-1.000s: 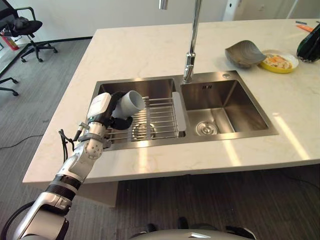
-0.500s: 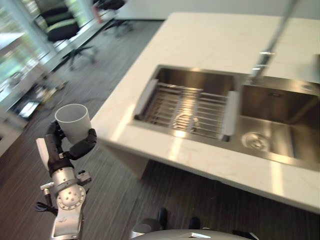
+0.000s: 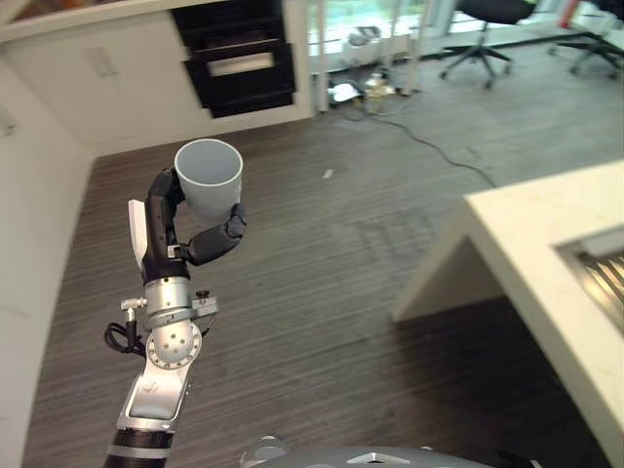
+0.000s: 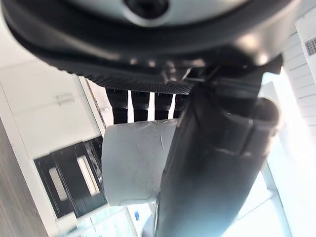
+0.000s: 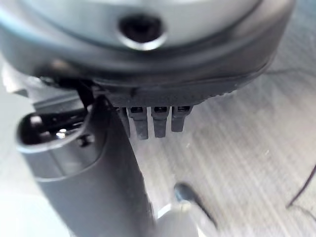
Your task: Place the dishes in the dishwasher.
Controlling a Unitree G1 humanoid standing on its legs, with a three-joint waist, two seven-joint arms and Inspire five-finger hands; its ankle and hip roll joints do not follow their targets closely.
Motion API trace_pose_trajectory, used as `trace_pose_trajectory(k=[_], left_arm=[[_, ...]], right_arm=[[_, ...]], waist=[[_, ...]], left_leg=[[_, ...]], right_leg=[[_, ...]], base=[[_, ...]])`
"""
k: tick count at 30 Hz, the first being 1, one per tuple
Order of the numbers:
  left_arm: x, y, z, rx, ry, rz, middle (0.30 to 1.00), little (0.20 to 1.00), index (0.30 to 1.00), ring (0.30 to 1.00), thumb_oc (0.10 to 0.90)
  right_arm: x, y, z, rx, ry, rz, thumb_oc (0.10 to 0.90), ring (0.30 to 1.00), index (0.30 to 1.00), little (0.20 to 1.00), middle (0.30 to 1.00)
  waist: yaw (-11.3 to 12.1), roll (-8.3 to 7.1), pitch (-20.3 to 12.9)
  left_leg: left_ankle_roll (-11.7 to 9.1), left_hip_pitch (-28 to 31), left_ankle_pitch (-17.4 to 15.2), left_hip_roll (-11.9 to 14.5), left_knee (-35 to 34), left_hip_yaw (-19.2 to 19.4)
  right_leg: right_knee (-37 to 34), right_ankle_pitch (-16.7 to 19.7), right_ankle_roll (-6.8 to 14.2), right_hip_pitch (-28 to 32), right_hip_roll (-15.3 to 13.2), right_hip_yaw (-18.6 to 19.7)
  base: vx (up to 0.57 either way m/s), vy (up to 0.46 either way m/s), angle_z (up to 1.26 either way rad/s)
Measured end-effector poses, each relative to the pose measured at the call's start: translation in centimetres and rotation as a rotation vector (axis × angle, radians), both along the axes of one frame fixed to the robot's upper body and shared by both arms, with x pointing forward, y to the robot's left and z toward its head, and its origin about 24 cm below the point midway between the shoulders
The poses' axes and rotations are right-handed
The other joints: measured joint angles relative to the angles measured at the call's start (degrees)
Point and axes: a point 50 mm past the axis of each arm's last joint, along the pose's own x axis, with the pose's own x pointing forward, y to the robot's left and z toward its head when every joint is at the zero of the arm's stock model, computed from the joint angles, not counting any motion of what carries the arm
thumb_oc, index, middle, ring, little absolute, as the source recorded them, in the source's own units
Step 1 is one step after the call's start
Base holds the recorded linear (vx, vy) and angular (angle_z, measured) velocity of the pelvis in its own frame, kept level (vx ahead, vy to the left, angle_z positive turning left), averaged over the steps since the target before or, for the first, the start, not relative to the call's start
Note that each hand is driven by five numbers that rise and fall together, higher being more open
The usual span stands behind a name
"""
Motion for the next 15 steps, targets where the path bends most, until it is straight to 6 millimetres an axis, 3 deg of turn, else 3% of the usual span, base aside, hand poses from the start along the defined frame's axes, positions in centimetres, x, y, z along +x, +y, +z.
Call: trace_pose_trajectory(k=[1, 2, 3, 4, 5, 6, 7, 8, 9, 10, 11, 12, 14, 15], left_arm=[[0.1, 0.6, 0.4, 0.018, -0.01, 0.011, 0.3, 0.3, 0.3, 0.3, 0.4], [0.4, 1.1, 0.9, 0.059, -0.012, 0.01, 0.3, 0.3, 0.3, 0.3, 0.4], [0.6, 1.1, 0.7, 0.086, 0.025, -0.018, 0.3, 0.3, 0.3, 0.3, 0.4], [0.8, 0.6, 0.5, 0.102, 0.044, -0.056, 0.3, 0.3, 0.3, 0.3, 0.4], [0.9, -0.4, 0.2, 0.102, 0.057, -0.104, 0.3, 0.3, 0.3, 0.3, 0.4], [1.1, -1.5, 0.0, 0.101, 0.056, -0.15, 0.3, 0.3, 0.3, 0.3, 0.4], [1.4, -2.1, -0.1, 0.096, 0.06, -0.172, 0.3, 0.3, 0.3, 0.3, 0.4], [2.0, -2.8, 0.4, 0.103, 0.041, -0.202, 0.3, 0.3, 0.3, 0.3, 0.4], [2.4, -3.5, 1.0, 0.132, 0.031, -0.251, 0.3, 0.3, 0.3, 0.3, 0.4], [2.7, -3.9, 1.2, 0.166, 0.034, -0.292, 0.3, 0.3, 0.3, 0.3, 0.4], [2.5, -4.1, 0.9, 0.181, 0.058, -0.316, 0.3, 0.3, 0.3, 0.3, 0.4], [2.3, -4.2, 0.6, 0.18, 0.074, -0.328, 0.3, 0.3, 0.3, 0.3, 0.4], [1.3, -4.4, -0.9, 0.121, 0.117, -0.322, 0.3, 0.3, 0.3, 0.3, 0.4], [1.0, -4.2, -1.6, 0.098, 0.143, -0.306, 0.3, 0.3, 0.3, 0.3, 0.4]], right_arm=[[1.4, 1.2, -0.3, 0.041, -0.04, -0.014, 0.8, 0.9, 0.9, 0.9, 0.9], [2.0, 2.4, -0.7, 0.068, -0.044, -0.021, 0.8, 0.9, 0.9, 0.9, 0.9], [2.4, 3.0, -0.9, 0.08, -0.043, -0.027, 0.8, 0.9, 0.9, 0.9, 0.9], [3.0, 3.6, -1.0, 0.092, -0.064, -0.036, 0.8, 0.9, 0.9, 0.9, 0.9], [3.0, 3.3, -0.8, 0.087, -0.084, -0.055, 0.8, 0.9, 0.9, 0.9, 0.9], [3.8, 3.2, -0.6, 0.091, -0.131, -0.088, 0.8, 0.9, 0.9, 0.9, 0.9], [4.5, 3.7, -0.6, 0.104, -0.163, -0.105, 0.8, 0.9, 0.9, 0.9, 0.9], [5.5, 4.4, -0.6, 0.127, -0.191, -0.106, 0.8, 0.9, 0.9, 0.9, 0.9], [6.5, 5.5, -0.7, 0.161, -0.207, -0.07, 0.8, 0.9, 0.9, 0.9, 0.9], [7.0, 6.4, -0.7, 0.187, -0.216, -0.05, 0.8, 0.9, 0.9, 0.9, 0.9], [6.7, 7.0, -0.9, 0.203, -0.2, -0.05, 0.8, 0.9, 0.9, 0.9, 0.9], [5.9, 7.4, -1.2, 0.21, -0.179, -0.062, 0.8, 0.9, 0.9, 0.9, 0.9], [3.4, 6.8, -1.6, 0.209, -0.129, -0.144, 0.8, 0.9, 0.9, 0.9, 0.9], [2.7, 6.3, -1.7, 0.197, -0.101, -0.156, 0.8, 0.9, 0.9, 0.9, 0.9]], waist=[[1.2, -1.43, -0.6], [1.4, -3.75, -0.7], [1.9, -4.42, -0.8], [1.6, -4.62, -0.3], [0.0, -4.17, 0.0], [-1.2, -1.95, 1.5], [-2.7, -1.81, 1.8], [-3.8, -1.58, 3.2], [-5.2, -2.55, 4.7], [-5.4, -4.93, 5.9], [-5.9, -6.62, 5.6], [-6.6, -7.1, 5.2], [-6.7, -5.82, 3.5], [-5.8, -4.27, 2.8]], left_leg=[[0.8, -0.7, -0.5, -1.9, -0.1, -2.1], [1.3, -1.0, -0.8, -4.4, -0.1, -3.7], [1.0, -1.2, -2.0, -5.2, 1.5, -5.2], [1.5, -5.8, -5.2, -4.7, 8.9, -6.6], [3.2, -6.6, -5.2, -6.6, 5.2, -7.0], [5.1, -4.6, -0.3, -7.9, -0.8, -11.2], [6.5, -4.6, 0.2, -7.2, -1.9, -14.3], [6.5, -4.9, 0.0, -6.5, -2.5, -17.3], [6.7, -4.3, 0.6, -7.1, -3.6, -19.2], [5.5, -2.0, 1.6, -9.1, -5.7, -19.4], [5.5, -0.2, 1.5, -11.0, -7.1, -20.7], [5.7, 0.7, 0.6, -12.2, -7.1, -22.3], [4.7, 3.2, -1.6, -12.4, -6.9, -24.5], [3.7, 4.0, -2.3, -11.5, -6.8, -24.6]], right_leg=[[-3.3, 1.1, 0.8, -2.3, 0.3, 1.9], [-5.0, 5.8, -2.4, -3.1, 0.2, 2.4], [-5.8, 8.5, -3.4, -1.1, -0.5, 1.6], [-4.7, 11.6, -5.9, 0.1, -1.4, 3.2], [1.9, 13.8, -3.3, -0.5, -4.3, 8.4], [9.9, 9.9, 0.9, -5.5, -1.6, 27.1], [10.1, 3.1, 4.1, -8.2, 5.4, 40.7], [8.6, -2.9, 8.2, -11.1, 14.4, 53.1], [5.8, -5.7, 8.5, -14.5, 20.8, 61.0], [2.8, -5.8, 6.3, -17.7, 22.6, 60.2], [-1.5, -1.4, 0.9, -19.7, 21.1, 53.3], [-3.1, 1.0, -1.6, -20.4, 19.5, 48.5], [-2.4, 5.2, -1.0, -19.9, 18.2, 44.2], [-6.4, 4.8, -2.2, -17.5, 20.1, 44.0]], base=[[0.1, 0.361, 1.12], [0.16, 0.324, 1.08], [0.15, 0.275, 1.31], [0.17, 0.257, 1.67], [0.19, 0.268, 1.86], [0.27, 0.275, 1.86], [0.26, 0.217, 1.65], [0.18, 0.098, 1.6], [0.07, 0.006, 1.36], [0.06, -0.037, 1.14], [0.1, -0.078, 0.89], [0.12, -0.065, 0.93], [0.09, -0.013, 0.68], [0.05, 0.01, 0.1]])
